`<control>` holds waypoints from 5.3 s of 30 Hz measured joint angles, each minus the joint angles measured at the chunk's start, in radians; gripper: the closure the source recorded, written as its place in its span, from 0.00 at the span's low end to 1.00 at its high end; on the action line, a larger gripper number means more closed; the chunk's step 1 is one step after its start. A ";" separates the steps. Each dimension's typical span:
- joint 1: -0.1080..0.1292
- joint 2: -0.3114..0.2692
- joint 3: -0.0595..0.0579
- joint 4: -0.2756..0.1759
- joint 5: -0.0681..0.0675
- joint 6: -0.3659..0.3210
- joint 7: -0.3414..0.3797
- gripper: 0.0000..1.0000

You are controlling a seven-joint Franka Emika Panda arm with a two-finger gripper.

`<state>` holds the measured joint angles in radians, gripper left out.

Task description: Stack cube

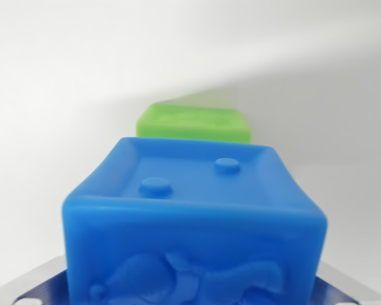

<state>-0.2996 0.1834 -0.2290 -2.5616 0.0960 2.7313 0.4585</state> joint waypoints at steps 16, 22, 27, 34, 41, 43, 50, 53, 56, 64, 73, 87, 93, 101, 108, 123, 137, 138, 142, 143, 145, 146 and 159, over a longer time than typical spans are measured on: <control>-0.008 0.079 0.020 0.009 0.057 0.068 -0.042 1.00; -0.011 0.091 0.025 0.011 0.067 0.078 -0.049 1.00; -0.012 0.095 0.026 0.013 0.070 0.081 -0.052 0.00; -0.012 0.095 0.026 0.013 0.070 0.081 -0.052 0.00; -0.012 0.095 0.026 0.013 0.070 0.081 -0.053 0.00; -0.012 0.095 0.026 0.013 0.070 0.081 -0.053 0.00; -0.012 0.095 0.026 0.013 0.070 0.081 -0.053 0.00; -0.012 0.095 0.026 0.013 0.070 0.081 -0.053 0.00; -0.012 0.095 0.026 0.013 0.070 0.081 -0.053 0.00; -0.010 0.092 0.024 0.013 0.069 0.078 -0.051 0.00; 0.002 0.041 0.005 0.006 0.039 0.039 -0.031 0.00; 0.013 -0.089 -0.022 -0.003 -0.046 -0.075 0.029 0.00; 0.012 -0.154 -0.025 -0.002 -0.080 -0.139 0.054 0.00; 0.010 -0.237 -0.026 0.011 -0.115 -0.231 0.080 0.00; 0.008 -0.301 -0.026 0.030 -0.135 -0.313 0.096 0.00; 0.008 -0.417 -0.022 0.101 -0.162 -0.495 0.117 0.00; 0.008 -0.476 -0.013 0.173 -0.168 -0.626 0.126 0.00; 0.008 -0.480 -0.012 0.179 -0.169 -0.635 0.126 0.00; 0.008 -0.491 -0.010 0.200 -0.169 -0.666 0.127 0.00; 0.008 -0.493 -0.010 0.204 -0.170 -0.673 0.128 0.00; 0.008 -0.496 -0.009 0.213 -0.170 -0.686 0.128 0.00; 0.008 -0.497 -0.009 0.215 -0.170 -0.689 0.128 0.00; 0.008 -0.509 -0.005 0.245 -0.170 -0.731 0.129 0.00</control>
<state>-0.2914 -0.3255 -0.2344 -2.3162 -0.0740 2.0002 0.5875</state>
